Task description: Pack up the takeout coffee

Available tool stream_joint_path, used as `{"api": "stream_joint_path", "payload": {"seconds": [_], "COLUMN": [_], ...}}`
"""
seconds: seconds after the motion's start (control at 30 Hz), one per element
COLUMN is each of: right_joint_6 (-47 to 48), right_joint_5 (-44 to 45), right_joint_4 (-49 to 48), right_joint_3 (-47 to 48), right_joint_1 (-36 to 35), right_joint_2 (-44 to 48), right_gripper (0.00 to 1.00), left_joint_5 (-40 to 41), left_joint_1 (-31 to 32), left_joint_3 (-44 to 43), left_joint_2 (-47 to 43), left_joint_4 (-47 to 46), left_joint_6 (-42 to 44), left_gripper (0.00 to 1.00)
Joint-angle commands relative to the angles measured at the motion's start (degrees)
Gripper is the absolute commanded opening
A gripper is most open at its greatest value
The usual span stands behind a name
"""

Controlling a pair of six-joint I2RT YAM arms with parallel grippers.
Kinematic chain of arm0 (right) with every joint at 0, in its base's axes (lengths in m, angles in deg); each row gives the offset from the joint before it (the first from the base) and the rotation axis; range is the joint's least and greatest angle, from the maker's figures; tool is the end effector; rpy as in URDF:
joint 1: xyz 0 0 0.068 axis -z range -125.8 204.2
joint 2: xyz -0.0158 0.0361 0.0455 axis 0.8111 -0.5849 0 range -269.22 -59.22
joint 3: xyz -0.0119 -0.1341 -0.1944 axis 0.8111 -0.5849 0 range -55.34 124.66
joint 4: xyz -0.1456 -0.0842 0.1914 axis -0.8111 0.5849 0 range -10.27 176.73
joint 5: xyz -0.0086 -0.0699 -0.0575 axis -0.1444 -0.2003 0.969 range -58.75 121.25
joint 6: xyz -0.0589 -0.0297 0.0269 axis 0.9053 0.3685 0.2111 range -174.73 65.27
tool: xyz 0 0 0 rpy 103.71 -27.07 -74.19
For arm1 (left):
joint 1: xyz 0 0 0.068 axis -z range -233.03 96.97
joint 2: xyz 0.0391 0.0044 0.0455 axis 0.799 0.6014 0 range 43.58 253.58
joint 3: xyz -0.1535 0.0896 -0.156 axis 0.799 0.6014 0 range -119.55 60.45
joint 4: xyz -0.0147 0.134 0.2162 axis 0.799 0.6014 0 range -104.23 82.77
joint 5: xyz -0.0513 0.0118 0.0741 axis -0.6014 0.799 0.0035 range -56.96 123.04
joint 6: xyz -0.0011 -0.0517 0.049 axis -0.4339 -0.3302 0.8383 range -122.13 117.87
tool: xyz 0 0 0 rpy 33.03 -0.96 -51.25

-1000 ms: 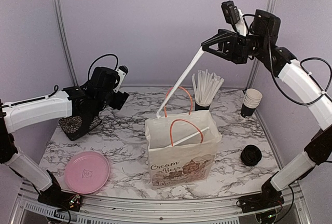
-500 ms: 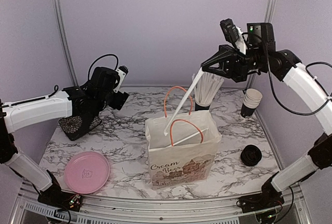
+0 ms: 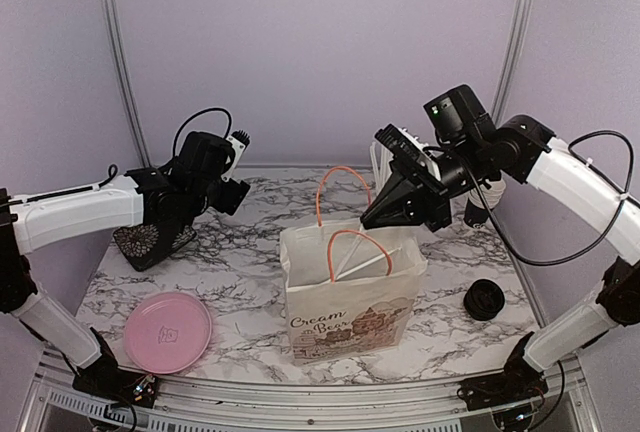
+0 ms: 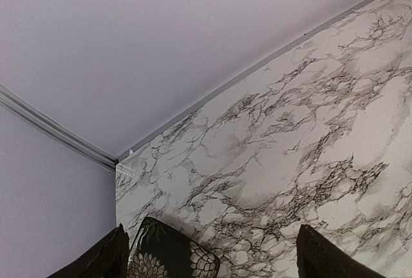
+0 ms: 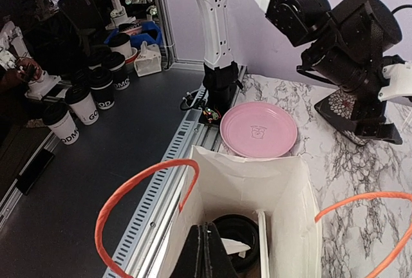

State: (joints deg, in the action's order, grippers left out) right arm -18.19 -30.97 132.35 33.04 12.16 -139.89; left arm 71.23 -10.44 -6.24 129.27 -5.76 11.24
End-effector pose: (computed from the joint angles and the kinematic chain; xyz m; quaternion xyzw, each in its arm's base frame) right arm 0.1752 0.2279 0.3566 -0.6541 0.4865 0.4925 0.3050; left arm 0.2851 -0.2128 0.2631 0.2290 0.7930 0.1468 0.5451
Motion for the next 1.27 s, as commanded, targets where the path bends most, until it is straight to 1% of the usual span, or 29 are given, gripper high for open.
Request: {"api": "stream_joint_path", "payload": {"seconds": [0.0,0.07,0.1,0.13,0.23,0.33,0.37,0.47,0.57,0.6,0.63,0.67,0.7,0.73,0.83,0.9,0.97,1.07,1.13,1.23], "right_joint_6": [3.9,4.3,4.3,4.5,4.3,4.0,3.6,1.0,-5.6,-8.1,-11.4,-13.9,-16.1,-18.8,-22.3,-24.0,-27.1,-31.3,-30.6,-30.5], "right_joint_5": [-0.4,0.2,0.8,1.1,-0.4,-4.6,-4.7,-2.9,2.7,3.9,5.8,7.5,8.9,10.5,16.5,24.1,33.6,45.9,46.4,43.7], "right_joint_4": [3.6,4.1,4.2,4.5,4.9,4.5,4.0,0.0,-9.2,-12.2,-16.5,-19.7,-22.5,-26.1,-34.2,-39.0,-43.3,-46.3,-46.5,-46.7], "right_joint_3": [3.7,4.1,4.5,4.9,6.5,8.1,8.5,7.1,1.5,-0.7,-3.1,-5.2,-7.1,-9.0,-16.1,-20.2,-23.4,-25.6,-26.1,-26.3], "right_joint_1": [-0.2,-0.3,-0.1,0.4,4.4,12.6,16.0,22.9,28.7,31.0,33.0,35.2,37.6,39.8,44.6,44.9,44.9,44.9,44.9,44.9], "right_joint_2": [-0.6,-0.6,-0.6,-0.6,-0.5,-0.7,-0.5,1.0,3.7,4.7,5.7,6.5,7.3,8.0,10.4,11.8,12.8,13.5,14.3,15.6], "right_gripper": [0.05,0.24,0.31,0.35,0.41,0.46,0.48,0.51,0.55,0.59,0.65,0.75,0.93,0.98,0.99,0.99,0.99,0.99,0.99,0.99], "left_joint_5": [0.8,0.7,0.7,0.7,0.9,0.5,0.1,-0.6,0.4,0.7,0.9,1.0,1.2,1.4,0.3,-0.7,-2.1,-4.1,-4.2,-3.6], "left_joint_1": [0.3,0.3,0.3,0.4,0.6,0.6,0.6,0.6,0.6,0.5,0.5,0.5,0.5,0.5,-0.1,-0.9,-1.9,-1.9,-1.9,-1.9], "left_joint_3": [-1.9,-1.9,-2.0,-2.0,-2.1,-2.2,-2.3,-2.6,-2.9,-2.8,-2.8,-2.7,-2.6,-2.5,-1.7,-1.8,-2.8,-3.4,-1.8,0.2], "left_joint_2": [0.4,0.4,0.4,0.4,0.2,-0.5,-0.9,-2.2,-3.3,-3.8,-4.3,-4.8,-5.4,-6.1,-8.4,-9.6,-10.3,-11.4,-12.3,-13.1], "left_joint_4": [1.0,1.1,1.2,1.2,1.3,1.5,1.5,1.5,1.4,1.4,1.3,1.0,0.7,0.4,-1.0,-1.0,0.9,1.5,-0.4,-3.5], "left_joint_6": [0.5,0.5,0.6,0.5,0.5,-0.3,-0.8,-2.4,-4.4,-5.1,-5.4,-5.9,-6.7,-7.7,-11.4,-15.1,-18.7,-19.6,-18.2,-15.9], "left_gripper": [0.91,0.91,0.91,0.91,0.91,0.91,0.92,0.94,0.97,0.98,0.99,0.99,0.99,0.99,0.99,0.99,0.99,0.99,0.99,0.99]}}
